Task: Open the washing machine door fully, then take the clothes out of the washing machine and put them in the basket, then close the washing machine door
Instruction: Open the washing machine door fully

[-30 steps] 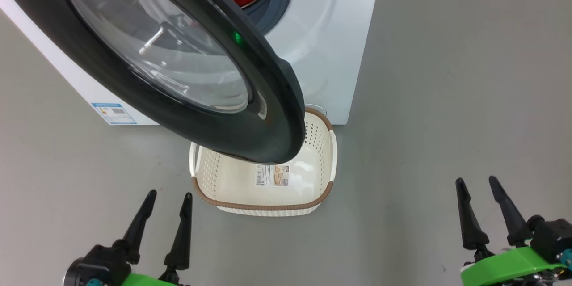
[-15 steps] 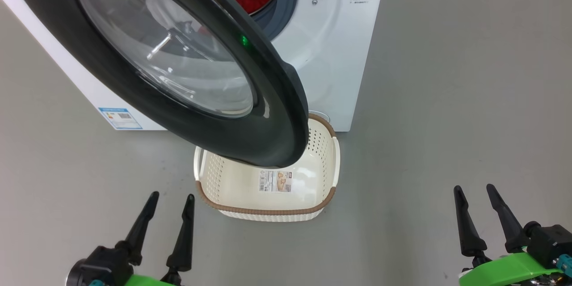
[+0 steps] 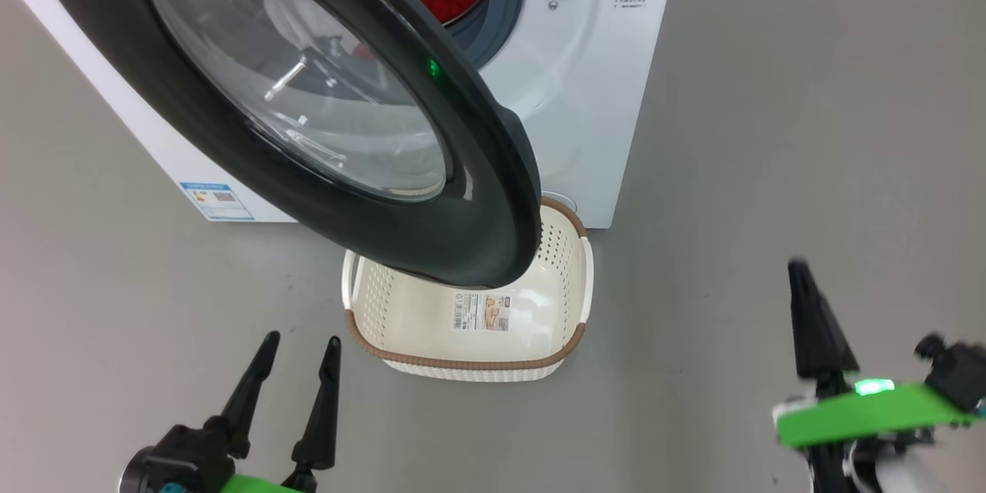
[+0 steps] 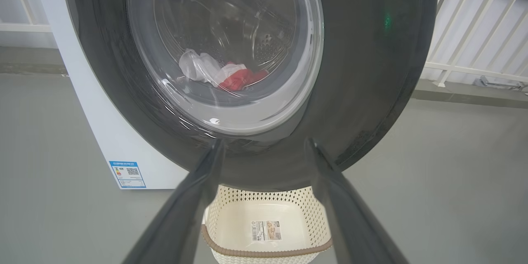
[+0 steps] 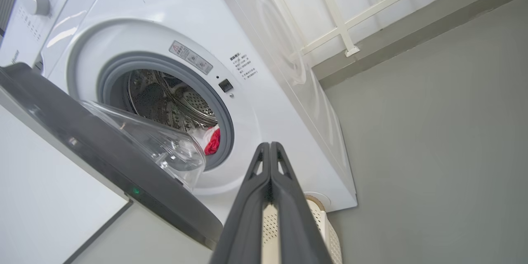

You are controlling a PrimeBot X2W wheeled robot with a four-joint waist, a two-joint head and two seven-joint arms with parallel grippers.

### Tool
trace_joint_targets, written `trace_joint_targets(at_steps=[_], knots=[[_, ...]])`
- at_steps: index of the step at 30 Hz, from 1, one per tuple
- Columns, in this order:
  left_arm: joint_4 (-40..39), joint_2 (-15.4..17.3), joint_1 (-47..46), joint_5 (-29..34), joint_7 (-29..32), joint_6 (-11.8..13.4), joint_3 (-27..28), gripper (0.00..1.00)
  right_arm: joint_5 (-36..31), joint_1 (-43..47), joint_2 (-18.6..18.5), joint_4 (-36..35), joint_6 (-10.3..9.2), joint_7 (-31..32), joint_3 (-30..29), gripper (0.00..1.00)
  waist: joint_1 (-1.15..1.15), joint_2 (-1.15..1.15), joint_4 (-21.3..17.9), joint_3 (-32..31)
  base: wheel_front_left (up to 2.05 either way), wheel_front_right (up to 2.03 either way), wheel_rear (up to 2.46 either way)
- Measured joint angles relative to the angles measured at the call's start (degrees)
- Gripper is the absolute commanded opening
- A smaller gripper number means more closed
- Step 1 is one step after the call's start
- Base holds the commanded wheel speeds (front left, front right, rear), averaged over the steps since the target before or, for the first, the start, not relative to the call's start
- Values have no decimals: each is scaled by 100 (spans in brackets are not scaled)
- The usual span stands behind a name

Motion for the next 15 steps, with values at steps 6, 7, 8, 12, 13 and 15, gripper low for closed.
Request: trace_joint_targets(at_steps=[6,7,8,12,13,15], knots=[[0,-3,-2,-1,0,0,-37,100,2033,-871,-204,-297,-1,-1,396,0,0,0,83,75,0,0,0],[1,-5,-3,-1,0,0,-45,100,2307,-1011,-287,-344,-1,-1,475,0,0,0,99,90,0,0,0],[1,-7,-4,-3,0,0,-57,100,2617,-1162,-365,-392,-1,-1,546,0,0,0,118,107,0,0,0],[4,-24,-13,-9,0,0,-104,100,3695,-1785,-727,-533,-1,1,968,0,0,0,201,176,0,0,0],[7,-26,-18,-10,0,0,-118,100,3910,-1942,-823,-546,-1,60,1079,0,0,0,223,194,0,0,0],[10,-30,-44,-16,0,0,-135,100,4330,-2257,-994,-546,-1,376,1273,0,0,0,270,232,0,0,0]])
